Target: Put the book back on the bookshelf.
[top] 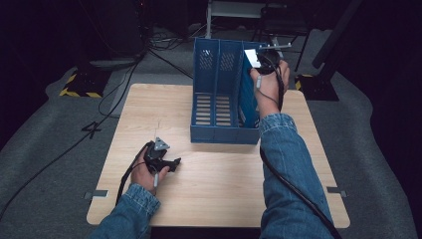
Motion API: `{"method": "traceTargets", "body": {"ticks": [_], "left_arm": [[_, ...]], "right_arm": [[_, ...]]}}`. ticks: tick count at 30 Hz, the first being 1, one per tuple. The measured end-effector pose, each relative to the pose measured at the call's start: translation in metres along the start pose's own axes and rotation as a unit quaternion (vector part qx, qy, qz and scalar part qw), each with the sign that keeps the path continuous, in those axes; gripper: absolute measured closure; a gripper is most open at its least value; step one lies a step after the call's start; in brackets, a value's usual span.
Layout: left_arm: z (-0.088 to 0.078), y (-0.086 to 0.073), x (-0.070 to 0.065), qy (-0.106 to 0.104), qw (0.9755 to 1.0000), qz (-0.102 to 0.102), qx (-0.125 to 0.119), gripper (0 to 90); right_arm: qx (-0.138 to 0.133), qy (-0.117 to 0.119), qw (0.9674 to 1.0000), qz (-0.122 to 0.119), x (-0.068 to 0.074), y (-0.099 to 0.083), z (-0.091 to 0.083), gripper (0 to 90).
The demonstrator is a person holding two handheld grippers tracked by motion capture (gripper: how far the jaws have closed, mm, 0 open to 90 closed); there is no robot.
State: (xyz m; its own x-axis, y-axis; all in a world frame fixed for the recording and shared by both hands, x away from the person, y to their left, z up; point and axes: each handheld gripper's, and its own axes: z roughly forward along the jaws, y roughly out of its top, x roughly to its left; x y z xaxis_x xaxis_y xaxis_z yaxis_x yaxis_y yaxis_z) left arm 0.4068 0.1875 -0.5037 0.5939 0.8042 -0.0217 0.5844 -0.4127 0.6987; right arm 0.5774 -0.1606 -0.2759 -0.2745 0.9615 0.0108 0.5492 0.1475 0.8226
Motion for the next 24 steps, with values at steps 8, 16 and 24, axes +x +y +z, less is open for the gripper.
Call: {"method": "traceTargets", "body": {"ticks": [8, 16, 24], "left_arm": [[0.000, 0.000, 0.000, -0.001, 1.0000, 0.004, 0.000, 22.3], [0.000, 0.000, 0.000, -0.002, 1.0000, 0.001, -0.001, 22.3], [0.000, -0.001, 0.000, -0.001, 1.0000, 0.005, -0.001, 22.4]], "right_arm": [[-0.007, -0.007, 1.0000, 0.000, 0.001, -0.005, 0.035, 60.6], [0.019, -0.015, 0.9997, -0.004, 0.001, 0.005, 0.048, 59.1], [-0.018, -0.002, 0.9998, -0.005, -0.005, 0.002, 0.035, 46.5]]}}
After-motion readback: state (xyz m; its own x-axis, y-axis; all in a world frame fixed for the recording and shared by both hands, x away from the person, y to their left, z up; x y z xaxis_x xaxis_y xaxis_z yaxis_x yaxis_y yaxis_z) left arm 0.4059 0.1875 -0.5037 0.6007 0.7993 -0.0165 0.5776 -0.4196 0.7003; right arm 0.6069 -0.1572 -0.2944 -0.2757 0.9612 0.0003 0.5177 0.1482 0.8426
